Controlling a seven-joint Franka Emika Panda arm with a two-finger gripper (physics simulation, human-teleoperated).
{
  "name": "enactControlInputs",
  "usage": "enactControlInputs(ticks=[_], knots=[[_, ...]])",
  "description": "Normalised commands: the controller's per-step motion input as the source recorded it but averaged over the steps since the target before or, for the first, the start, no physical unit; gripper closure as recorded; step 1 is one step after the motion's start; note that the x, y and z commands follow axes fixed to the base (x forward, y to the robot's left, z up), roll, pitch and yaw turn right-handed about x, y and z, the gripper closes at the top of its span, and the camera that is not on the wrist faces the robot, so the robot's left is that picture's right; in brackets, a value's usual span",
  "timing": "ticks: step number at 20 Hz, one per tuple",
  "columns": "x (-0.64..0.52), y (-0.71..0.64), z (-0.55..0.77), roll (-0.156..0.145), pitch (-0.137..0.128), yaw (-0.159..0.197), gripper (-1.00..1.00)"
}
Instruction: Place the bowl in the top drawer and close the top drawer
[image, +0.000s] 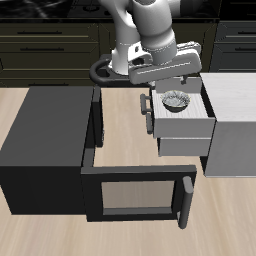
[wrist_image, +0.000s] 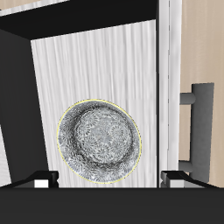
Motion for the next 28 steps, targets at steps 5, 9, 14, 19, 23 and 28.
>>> enactControlInputs(ticks=[5,9,14,19,23,28], knots=[[-0.04,-0.17,0.16,-0.025,-0.024,0.009,-1.00],[-0.01,-0.25,0.15,-0.040,-0.010,-0.014,-1.00],[-0.02,-0.35,0.18,-0.067,-0.028,0.004,-1.00],[0.00,-0.26,0.11,-0.048,-0.009,0.019,-1.00],[0.00,-0.17,0.07,-0.043,-0.024,0.036,-1.00],[0.02,-0.26,0.04,-0.058,-0.019,0.037,-1.00]])
